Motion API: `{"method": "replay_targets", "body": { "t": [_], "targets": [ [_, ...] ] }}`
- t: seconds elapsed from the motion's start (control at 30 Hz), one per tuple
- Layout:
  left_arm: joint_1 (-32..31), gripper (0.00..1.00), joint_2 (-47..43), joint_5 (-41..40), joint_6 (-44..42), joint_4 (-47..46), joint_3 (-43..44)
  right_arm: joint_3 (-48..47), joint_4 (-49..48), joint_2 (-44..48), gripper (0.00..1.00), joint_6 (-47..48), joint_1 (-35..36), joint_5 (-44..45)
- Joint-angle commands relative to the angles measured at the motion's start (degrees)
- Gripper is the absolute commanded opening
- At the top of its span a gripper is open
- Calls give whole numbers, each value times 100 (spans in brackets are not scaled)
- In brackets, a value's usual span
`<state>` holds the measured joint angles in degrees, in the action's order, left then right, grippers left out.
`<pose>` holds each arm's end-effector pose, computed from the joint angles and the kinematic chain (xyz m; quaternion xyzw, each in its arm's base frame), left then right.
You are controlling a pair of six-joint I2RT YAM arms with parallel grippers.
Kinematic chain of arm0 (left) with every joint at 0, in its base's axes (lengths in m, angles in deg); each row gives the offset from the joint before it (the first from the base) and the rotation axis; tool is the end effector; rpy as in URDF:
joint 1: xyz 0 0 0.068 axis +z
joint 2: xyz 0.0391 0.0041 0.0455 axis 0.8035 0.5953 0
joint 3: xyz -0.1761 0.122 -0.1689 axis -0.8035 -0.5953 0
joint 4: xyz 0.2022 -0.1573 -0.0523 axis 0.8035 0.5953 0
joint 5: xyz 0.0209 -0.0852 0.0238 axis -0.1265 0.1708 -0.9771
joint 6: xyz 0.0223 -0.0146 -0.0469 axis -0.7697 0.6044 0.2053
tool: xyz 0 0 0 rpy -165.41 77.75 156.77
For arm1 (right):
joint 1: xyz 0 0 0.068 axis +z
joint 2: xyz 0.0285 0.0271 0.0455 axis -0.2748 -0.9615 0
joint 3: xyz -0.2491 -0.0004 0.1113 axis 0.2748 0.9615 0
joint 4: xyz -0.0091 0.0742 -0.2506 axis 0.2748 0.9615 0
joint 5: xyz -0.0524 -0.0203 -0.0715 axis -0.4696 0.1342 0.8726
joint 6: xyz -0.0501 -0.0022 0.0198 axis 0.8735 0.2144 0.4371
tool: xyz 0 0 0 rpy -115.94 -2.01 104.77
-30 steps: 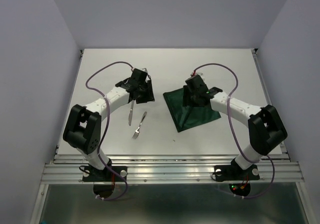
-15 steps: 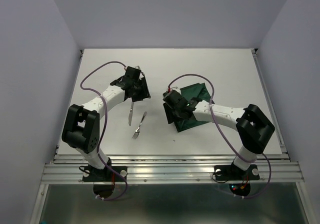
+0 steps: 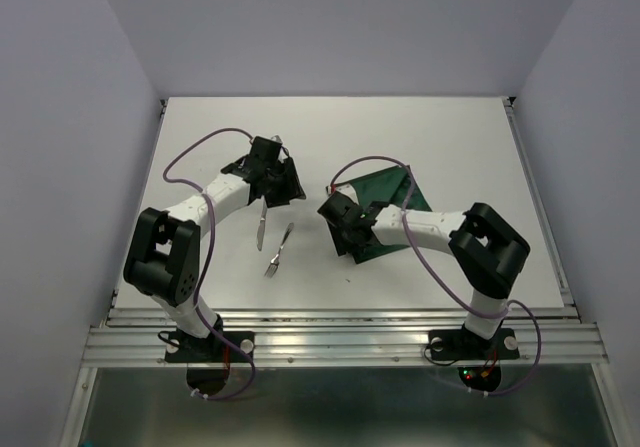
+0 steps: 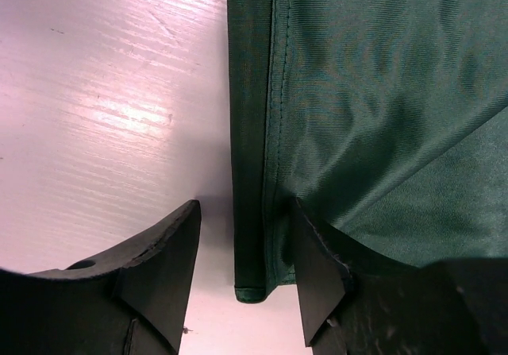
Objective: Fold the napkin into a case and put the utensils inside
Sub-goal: Pick up the upper triangle-folded napkin from the center of the board.
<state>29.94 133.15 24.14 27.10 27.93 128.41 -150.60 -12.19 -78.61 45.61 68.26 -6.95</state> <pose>0.3226 -0.1467 0.2273 -0.0492 0.9199 -0.2470 0.3005 0.2258 0.2727 0.1663 -0.1684 0.9508 0.0022 0.2600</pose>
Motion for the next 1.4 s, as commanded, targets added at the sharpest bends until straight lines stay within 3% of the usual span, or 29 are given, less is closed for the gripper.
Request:
{"method": "replay_targets", "body": {
  "t": [0.0, 0.17, 0.27, 0.3, 0.37, 0.43, 0.53, 0.63, 0.73, 1.0, 1.37],
  "targets": [
    [-20, 60, -29, 140, 47, -138, -75, -174, 56, -51, 53, -95, 68, 321],
    [-90, 60, 15, 193, 56, -174, -84, -69, -23, -122, 47, -209, 68, 585],
    [-152, 60, 59, 254, 74, -200, -93, 10, -102, -131, 31, -227, 68, 611],
    [-161, 60, 77, 280, 74, -209, -102, 19, -137, -113, 22, -236, 68, 603],
    [-169, 60, 138, 368, 100, -217, -128, 81, -225, -61, 16, -192, 68, 550],
    [-196, 64, 173, 465, 126, -305, -163, 151, -322, 71, 9, -131, 68, 471],
    [-231, 81, 217, 588, 144, -393, -181, 265, -524, 334, 3, -60, 68, 339],
    [-319, 93, 279, 632, 205, -437, -146, 423, -665, 528, 1, -7, 68, 198],
    [-459, 94, 436, 676, 284, -472, -58, 529, -718, 730, 1, 28, 68, 198],
    [-662, 81, 815, 816, 522, -823, 22, 740, -823, 1143, 1, -42, 68, 154],
    [-671, 79, 929, 1502, 961, -2203, -383, 889, -867, 1434, 1, -51, 68, 128]
  ]
}}
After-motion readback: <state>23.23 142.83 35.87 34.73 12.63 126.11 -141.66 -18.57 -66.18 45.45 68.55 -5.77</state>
